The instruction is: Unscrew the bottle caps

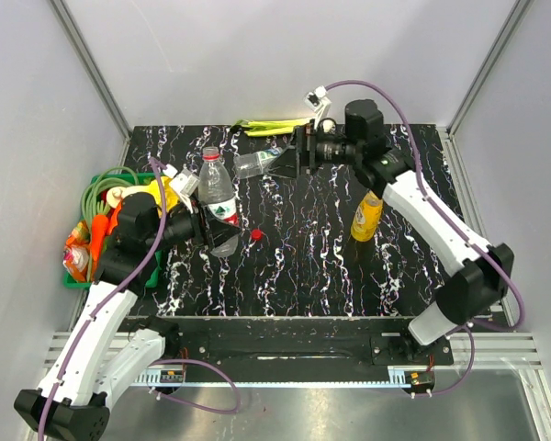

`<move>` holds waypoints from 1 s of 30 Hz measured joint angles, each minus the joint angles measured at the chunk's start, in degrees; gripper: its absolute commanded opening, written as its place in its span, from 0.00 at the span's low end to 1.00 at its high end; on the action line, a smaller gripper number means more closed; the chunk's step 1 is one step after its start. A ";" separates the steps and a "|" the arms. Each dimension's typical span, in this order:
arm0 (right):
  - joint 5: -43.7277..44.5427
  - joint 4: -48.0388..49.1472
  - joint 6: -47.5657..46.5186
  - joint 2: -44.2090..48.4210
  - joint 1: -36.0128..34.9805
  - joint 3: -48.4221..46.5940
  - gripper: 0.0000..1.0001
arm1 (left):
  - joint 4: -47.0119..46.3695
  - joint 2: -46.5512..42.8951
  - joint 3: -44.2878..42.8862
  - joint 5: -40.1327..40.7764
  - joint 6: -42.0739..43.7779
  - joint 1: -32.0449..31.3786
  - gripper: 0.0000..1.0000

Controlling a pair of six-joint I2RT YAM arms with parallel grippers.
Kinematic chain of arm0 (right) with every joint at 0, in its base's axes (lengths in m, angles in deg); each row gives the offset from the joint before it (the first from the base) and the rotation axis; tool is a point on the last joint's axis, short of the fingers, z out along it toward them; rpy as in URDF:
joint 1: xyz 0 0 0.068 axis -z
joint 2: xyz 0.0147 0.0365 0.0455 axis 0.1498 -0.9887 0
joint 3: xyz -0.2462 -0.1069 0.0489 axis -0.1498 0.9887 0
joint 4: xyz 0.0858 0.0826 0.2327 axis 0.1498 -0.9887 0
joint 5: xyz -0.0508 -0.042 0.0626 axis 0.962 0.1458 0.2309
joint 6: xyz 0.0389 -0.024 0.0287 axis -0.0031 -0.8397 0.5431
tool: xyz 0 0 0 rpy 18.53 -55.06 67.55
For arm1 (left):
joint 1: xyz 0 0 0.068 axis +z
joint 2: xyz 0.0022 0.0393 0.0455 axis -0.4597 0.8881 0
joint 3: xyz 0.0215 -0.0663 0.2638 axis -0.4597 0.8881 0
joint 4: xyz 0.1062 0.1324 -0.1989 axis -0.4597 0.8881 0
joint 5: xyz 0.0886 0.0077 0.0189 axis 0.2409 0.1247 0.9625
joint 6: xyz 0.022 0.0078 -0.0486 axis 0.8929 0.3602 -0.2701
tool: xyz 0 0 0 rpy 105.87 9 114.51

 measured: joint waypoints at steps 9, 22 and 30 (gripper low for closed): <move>-7.80 13.55 10.12 4.92 -0.28 2.91 1.00 | -5.68 3.17 0.00 -8.44 -5.03 -2.93 0.23; -12.28 26.23 21.64 3.10 -1.44 4.42 0.95 | -14.93 10.71 0.00 -8.83 -10.27 -15.50 0.23; -13.97 28.68 23.54 2.21 -2.32 4.70 0.67 | -15.23 12.63 -0.09 -7.17 -10.45 -17.73 0.23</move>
